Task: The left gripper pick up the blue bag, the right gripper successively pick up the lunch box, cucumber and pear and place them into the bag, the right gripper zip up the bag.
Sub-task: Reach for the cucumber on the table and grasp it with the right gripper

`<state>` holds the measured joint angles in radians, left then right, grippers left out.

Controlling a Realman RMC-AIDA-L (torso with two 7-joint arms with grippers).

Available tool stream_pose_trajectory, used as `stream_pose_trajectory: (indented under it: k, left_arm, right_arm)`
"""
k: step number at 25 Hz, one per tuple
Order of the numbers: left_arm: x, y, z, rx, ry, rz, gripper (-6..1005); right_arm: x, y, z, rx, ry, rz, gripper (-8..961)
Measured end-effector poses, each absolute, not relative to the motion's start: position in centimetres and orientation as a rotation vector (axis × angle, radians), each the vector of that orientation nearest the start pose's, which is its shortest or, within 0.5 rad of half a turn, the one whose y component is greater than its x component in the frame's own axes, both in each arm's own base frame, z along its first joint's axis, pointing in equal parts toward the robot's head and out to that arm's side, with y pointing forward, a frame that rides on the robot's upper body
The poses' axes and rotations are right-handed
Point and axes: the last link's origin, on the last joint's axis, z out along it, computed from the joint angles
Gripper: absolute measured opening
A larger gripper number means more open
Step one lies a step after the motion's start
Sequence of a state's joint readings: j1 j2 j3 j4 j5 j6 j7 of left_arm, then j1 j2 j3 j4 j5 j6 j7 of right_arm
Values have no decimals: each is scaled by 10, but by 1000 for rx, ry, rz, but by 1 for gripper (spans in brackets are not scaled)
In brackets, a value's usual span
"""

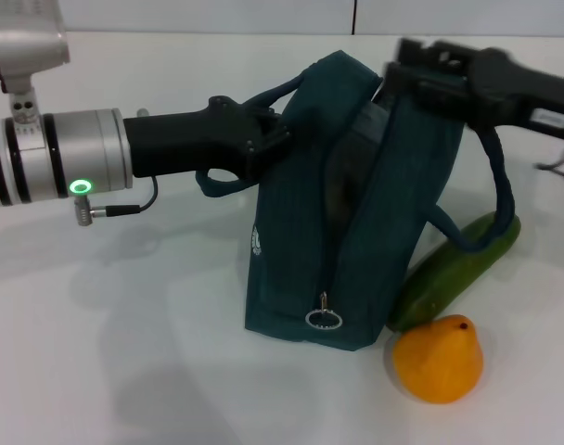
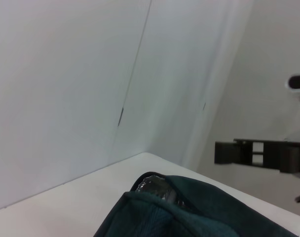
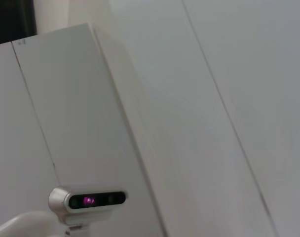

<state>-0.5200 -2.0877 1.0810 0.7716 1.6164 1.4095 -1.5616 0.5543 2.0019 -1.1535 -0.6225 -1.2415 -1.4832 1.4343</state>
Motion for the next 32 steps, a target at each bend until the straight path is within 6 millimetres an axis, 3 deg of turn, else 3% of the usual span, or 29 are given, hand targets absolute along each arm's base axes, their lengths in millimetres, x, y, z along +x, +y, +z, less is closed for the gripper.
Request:
stream_pose_trajectory:
  k: [2,7,11,15,18,23,32]
  left_arm:
    - [-200,351,-15,-2719,-633,-887,40]
    - [-203,350,-16,-2717,-647,-885,40]
    - [-203,350,-16,-2717,-645,-884,40]
    - [-203,351,-16,-2717,-640,-868,40]
    - [-204,353,-19,-2712,-644,-848,40]
    - [-204,354,-20,-2712,-646,-842,40]
    - [-201,355,-21,-2717,-639,-844,40]
  right_arm:
    - [196,357,31,-2547,512,1203,391]
    - [237,352,72,-2311,529,1084,616]
    - [267,347,91,-2205,600,1022,615]
    - [280,348,90,-2293,632,846,624]
    - [282,351,84,-2408,681,688,634]
    - [272,354,77,-2610,668,425,740]
    - [234,368,90,-2848,526,61,885]
